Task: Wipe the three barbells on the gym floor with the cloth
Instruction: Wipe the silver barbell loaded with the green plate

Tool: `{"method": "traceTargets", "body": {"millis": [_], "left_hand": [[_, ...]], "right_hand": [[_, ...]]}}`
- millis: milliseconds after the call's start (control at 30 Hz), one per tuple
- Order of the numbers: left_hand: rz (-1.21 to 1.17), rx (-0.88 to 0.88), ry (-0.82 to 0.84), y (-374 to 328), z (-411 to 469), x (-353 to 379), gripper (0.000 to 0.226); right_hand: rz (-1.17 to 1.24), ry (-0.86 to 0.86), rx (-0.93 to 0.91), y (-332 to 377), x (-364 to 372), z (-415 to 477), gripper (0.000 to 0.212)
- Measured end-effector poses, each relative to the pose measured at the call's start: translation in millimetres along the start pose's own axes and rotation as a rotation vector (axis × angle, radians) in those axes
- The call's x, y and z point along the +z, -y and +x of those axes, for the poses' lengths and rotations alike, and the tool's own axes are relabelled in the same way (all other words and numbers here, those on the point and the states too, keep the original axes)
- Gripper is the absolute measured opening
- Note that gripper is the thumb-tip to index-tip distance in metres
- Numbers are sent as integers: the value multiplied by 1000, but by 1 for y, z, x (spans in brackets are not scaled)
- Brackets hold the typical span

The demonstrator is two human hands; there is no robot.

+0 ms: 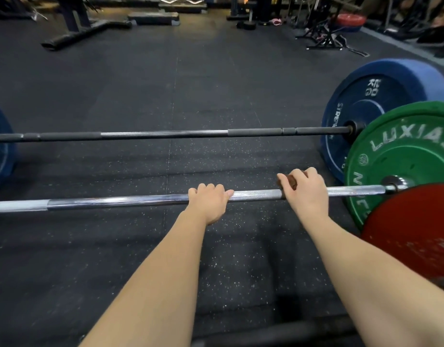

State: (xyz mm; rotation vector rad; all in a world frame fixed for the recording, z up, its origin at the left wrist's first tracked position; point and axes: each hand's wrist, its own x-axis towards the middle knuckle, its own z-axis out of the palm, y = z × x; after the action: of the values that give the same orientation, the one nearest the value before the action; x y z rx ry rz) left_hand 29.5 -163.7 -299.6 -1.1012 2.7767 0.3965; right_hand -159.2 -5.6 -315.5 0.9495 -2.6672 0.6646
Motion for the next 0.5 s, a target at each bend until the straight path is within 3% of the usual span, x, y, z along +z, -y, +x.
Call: {"method": "traceTargets", "body": {"millis": [167,333,500], "left_hand": [[13,34,69,4,3,-4,33],[21,11,77,0,1,-3,30],[7,12,43,0,-2,-1,29]], "right_hand": [[4,-1,-117,29,10,-12,37],[68,56,-235,15,3,-6,34],[63,92,-133,-20,-11,4,31]]}}
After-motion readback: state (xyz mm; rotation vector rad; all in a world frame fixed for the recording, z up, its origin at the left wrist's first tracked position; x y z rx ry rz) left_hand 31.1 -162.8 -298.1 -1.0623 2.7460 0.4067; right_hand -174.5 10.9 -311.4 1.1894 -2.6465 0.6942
